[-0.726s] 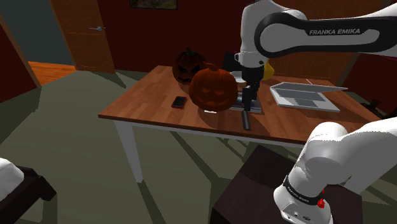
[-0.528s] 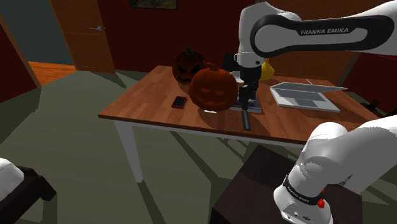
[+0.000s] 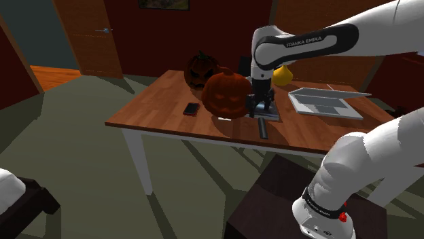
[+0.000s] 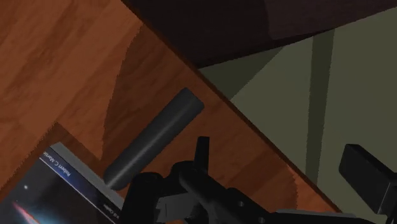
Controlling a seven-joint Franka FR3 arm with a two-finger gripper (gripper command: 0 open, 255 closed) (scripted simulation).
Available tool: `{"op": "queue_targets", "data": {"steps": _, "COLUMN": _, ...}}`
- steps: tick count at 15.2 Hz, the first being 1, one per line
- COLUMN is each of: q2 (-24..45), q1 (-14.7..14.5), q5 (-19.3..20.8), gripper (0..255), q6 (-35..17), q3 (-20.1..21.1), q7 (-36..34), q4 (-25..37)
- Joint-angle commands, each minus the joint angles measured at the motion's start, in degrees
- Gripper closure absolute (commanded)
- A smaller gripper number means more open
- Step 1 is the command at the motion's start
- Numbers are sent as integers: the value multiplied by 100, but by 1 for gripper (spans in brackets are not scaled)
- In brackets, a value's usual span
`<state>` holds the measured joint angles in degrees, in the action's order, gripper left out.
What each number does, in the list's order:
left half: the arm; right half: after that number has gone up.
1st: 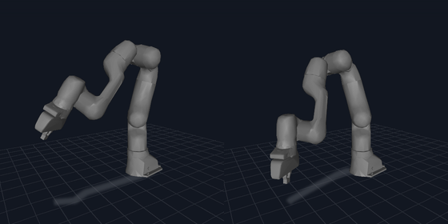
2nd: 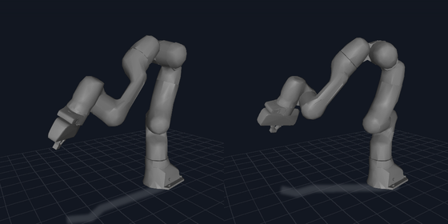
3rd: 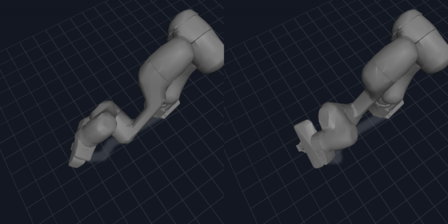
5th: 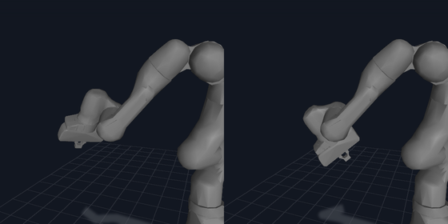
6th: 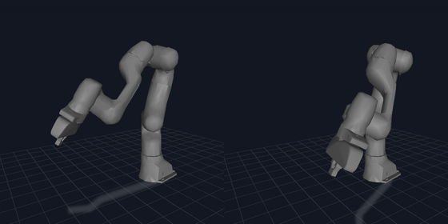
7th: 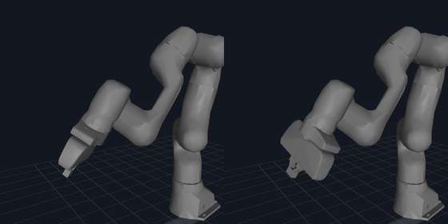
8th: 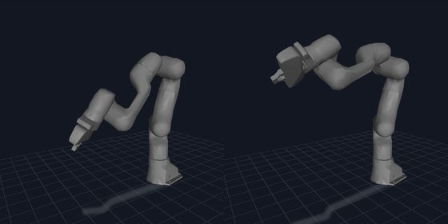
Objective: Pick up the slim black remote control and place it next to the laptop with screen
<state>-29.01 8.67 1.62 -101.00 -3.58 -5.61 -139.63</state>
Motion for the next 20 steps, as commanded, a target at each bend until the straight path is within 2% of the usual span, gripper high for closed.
{"op": "queue_targets", "data": {"steps": 1, "q2": 295, "q1": 181, "q5": -65, "gripper": 0, "q6": -282, "q3": -121, "q7": -295, "q4": -2}}
{"op": "queue_targets", "data": {"steps": 13, "q2": 1946, "q1": 1159, "q5": -672, "gripper": 0, "q6": -1823, "q3": -1067, "q7": -1517, "q4": 3}}
{"op": "queue_targets", "data": {"steps": 20, "q2": 2215, "q1": 1151, "q5": -812, "gripper": 0, "q6": -2374, "q3": -1090, "q7": -1477, "q4": -293}}
